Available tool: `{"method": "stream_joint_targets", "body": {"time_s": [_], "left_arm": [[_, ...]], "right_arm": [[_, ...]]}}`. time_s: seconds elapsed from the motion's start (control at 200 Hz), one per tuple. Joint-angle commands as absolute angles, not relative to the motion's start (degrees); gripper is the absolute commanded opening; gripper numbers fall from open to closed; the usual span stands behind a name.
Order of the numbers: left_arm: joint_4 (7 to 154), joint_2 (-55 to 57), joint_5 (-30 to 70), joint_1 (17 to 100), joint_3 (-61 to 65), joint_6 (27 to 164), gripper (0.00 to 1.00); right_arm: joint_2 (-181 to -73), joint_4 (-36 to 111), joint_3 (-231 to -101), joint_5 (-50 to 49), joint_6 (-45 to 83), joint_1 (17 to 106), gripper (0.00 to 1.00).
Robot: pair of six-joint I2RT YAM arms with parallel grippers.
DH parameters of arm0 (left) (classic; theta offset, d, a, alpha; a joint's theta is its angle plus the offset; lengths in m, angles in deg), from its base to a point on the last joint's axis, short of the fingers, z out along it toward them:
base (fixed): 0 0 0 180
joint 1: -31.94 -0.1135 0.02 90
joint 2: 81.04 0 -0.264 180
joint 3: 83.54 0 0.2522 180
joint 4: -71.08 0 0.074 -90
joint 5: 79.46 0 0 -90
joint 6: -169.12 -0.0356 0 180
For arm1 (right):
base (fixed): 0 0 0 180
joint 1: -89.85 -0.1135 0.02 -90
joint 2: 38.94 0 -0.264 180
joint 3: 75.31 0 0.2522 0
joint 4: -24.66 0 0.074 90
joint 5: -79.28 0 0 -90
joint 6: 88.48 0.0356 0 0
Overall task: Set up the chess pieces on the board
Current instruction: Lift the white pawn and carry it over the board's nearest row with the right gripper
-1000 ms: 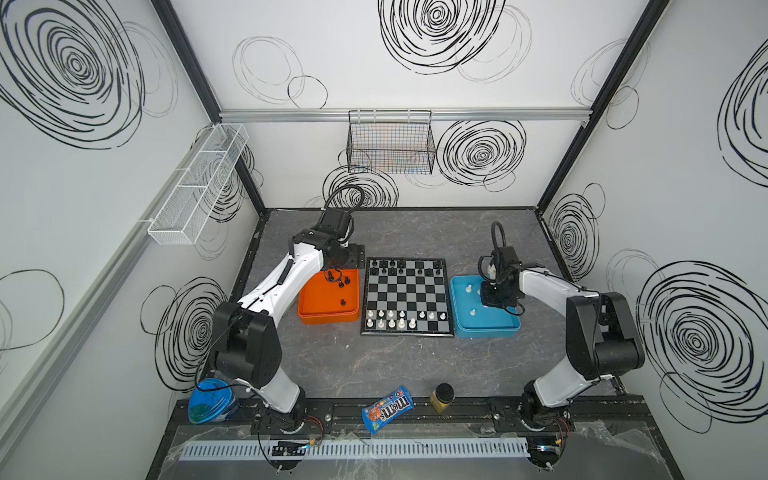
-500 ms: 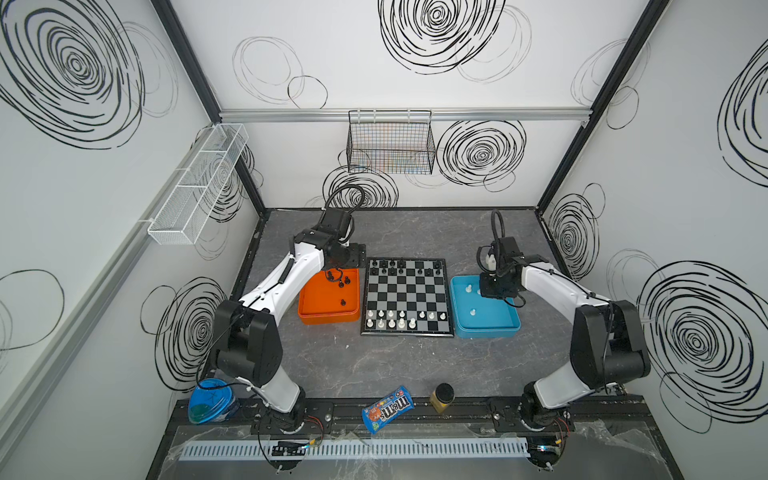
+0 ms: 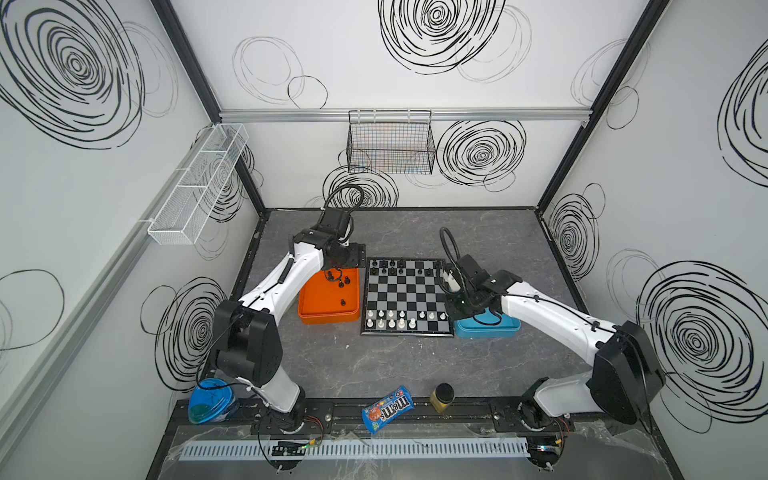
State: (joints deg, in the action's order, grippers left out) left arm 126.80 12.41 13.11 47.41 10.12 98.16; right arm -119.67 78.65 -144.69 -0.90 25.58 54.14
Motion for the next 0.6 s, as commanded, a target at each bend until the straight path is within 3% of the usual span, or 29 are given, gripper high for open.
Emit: {"method": "stream_joint_targets", "body": {"time_s": [0.0,0.595], "left_arm": [[126.0,11.4,13.5,46.8,9.3,98.7,0.90],[125.4,11.6,13.8,46.8,8.8,99.0,0.90]], "right_arm": [[-119.2,78.1,-142.5,-2.6,29.4,52.6,0.09],[-123.2,75.0,-141.2,-3.1,29.1,51.2,0.10]]}}
